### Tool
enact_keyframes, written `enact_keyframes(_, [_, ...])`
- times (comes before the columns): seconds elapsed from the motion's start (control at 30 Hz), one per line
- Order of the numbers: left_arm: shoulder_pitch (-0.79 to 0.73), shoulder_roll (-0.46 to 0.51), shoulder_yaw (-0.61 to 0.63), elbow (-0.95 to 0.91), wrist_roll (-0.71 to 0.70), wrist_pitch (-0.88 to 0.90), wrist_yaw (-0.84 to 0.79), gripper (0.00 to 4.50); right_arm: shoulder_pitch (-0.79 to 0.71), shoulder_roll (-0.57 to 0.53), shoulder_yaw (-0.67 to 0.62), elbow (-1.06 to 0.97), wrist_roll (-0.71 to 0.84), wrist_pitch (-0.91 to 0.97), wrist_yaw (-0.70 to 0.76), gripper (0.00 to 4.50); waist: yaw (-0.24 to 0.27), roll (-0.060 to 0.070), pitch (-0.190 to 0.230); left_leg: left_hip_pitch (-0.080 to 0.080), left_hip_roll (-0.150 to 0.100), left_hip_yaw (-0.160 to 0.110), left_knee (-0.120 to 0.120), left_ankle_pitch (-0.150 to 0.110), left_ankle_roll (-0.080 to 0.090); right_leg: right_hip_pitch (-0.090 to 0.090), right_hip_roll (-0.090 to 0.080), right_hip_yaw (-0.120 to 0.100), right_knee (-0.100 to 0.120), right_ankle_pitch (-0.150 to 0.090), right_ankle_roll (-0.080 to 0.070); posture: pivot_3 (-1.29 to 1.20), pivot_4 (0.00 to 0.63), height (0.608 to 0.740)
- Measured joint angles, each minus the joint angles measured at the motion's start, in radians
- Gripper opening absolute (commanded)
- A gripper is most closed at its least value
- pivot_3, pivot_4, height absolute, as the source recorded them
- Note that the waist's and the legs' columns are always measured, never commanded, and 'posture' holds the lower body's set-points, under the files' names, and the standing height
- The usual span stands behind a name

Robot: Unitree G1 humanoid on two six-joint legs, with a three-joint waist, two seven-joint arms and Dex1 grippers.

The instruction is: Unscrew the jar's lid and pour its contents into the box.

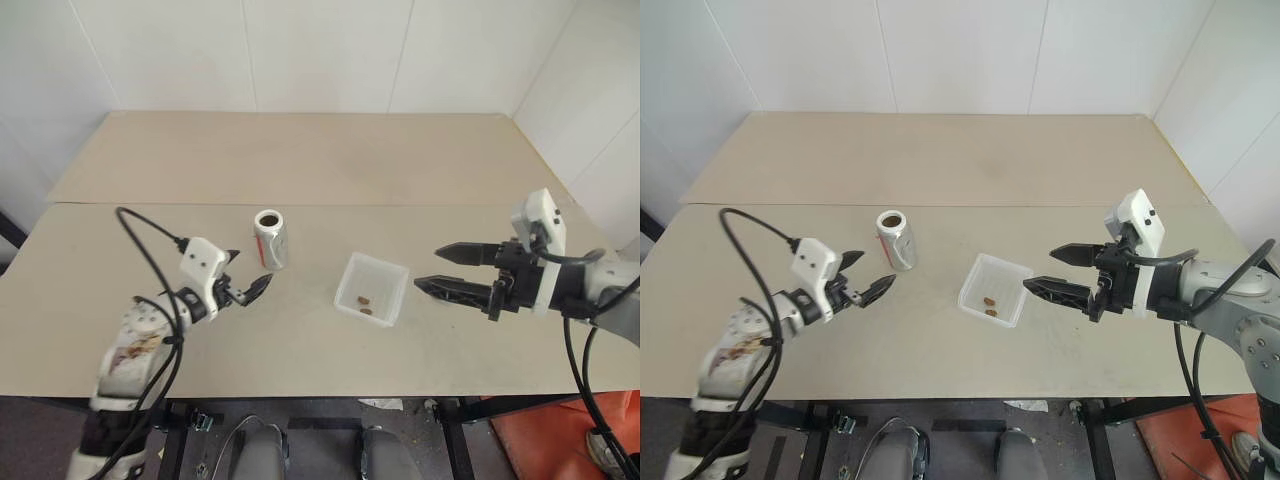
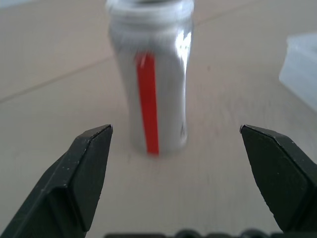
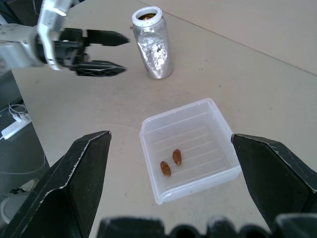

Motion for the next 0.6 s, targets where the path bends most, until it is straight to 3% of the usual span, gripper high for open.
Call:
enact_keyframes(0.13, [0.087, 0.150, 0.122, -0.103, -0.118, -0.008, -0.159, 4.48, 0.046, -0.008, -0.016, -0.004, -0.029, -0.031, 0.031, 4.50, 0.005, 0.000, 0.000, 0.003, 0.000, 0.000, -0.001, 0.000, 0.000, 0.002, 0.000, 0.000, 0.000, -0.001, -0.001, 0.00, 0.150, 0.740])
enact_keyframes(0.3, [0.087, 0.305, 0.308, -0.006, -0.254, -0.145, -0.453, 4.48, 0.077, -0.008, -0.021, -0.005, -0.056, -0.083, 0.067, 4.50, 0.004, 0.000, 0.000, 0.008, 0.000, 0.002, -0.002, 0.000, 0.000, 0.007, 0.000, 0.000, -0.002, -0.001, -0.002, 0.00, 0.150, 0.740])
enact_keyframes(0.43, [0.060, 0.320, 0.324, 0.064, -0.297, -0.161, -0.510, 4.48, 0.076, 0.004, -0.022, -0.022, -0.047, -0.092, 0.065, 4.50, 0.003, 0.000, 0.000, 0.013, 0.001, 0.002, -0.003, 0.000, 0.000, 0.012, 0.000, -0.001, -0.003, -0.002, -0.001, 0.00, 0.150, 0.740])
enact_keyframes(0.6, [0.083, 0.298, 0.324, 0.045, -0.325, -0.125, -0.449, 4.48, 0.076, 0.023, -0.016, -0.034, -0.047, -0.093, 0.042, 4.50, 0.001, 0.000, 0.000, 0.013, 0.001, 0.002, -0.003, 0.000, 0.000, 0.012, 0.000, -0.001, -0.003, -0.002, -0.001, 0.00, 0.150, 0.740])
